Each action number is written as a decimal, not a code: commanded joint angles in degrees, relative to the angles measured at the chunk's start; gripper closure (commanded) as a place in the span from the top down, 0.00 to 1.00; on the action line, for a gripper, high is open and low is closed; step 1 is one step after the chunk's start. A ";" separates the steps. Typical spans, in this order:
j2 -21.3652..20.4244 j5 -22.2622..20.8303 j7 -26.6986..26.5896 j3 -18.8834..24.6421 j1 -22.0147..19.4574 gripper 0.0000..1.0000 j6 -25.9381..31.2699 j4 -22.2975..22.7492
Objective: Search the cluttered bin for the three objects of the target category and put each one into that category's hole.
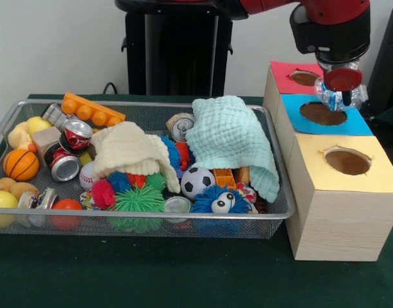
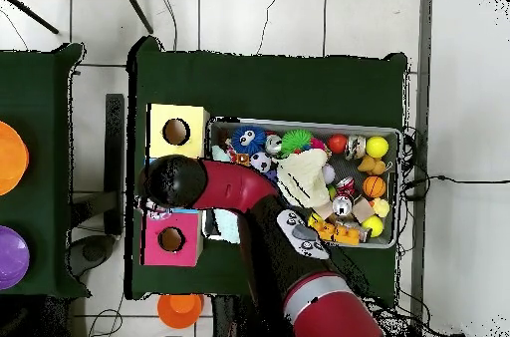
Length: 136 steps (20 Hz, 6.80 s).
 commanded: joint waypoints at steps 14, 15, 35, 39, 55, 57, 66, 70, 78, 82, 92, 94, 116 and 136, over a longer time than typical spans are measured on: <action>0.84 -12.51 13.29 -12.58 4.80 0.00 1.20 -7.07; 0.89 -12.65 13.37 -12.66 4.82 0.00 1.12 -7.10; -1.52 -10.64 14.57 -11.45 4.63 0.00 0.76 -5.45; -5.57 -11.03 14.91 -11.99 5.35 0.00 0.18 -4.77; -12.00 -10.75 12.69 -9.17 3.64 0.00 -7.06 1.70; -11.27 -10.96 13.10 -9.53 3.95 0.00 -7.65 1.76; -6.73 -7.76 11.67 -6.66 2.50 0.00 -2.03 3.12; -6.47 -5.92 10.79 -3.73 0.74 0.00 -2.40 4.74; -7.51 -7.04 11.11 -1.97 0.09 0.00 -5.24 6.16; -10.65 -7.47 13.48 -2.85 1.92 0.00 -7.58 7.80; -12.42 -8.20 14.85 0.30 1.67 0.00 -16.85 13.00; -11.91 -8.33 14.92 0.61 1.74 0.00 -18.05 12.98; -6.55 -8.43 14.73 -0.92 3.32 0.00 -19.04 11.83; -5.98 -10.86 14.63 -8.02 7.36 0.00 -20.69 6.89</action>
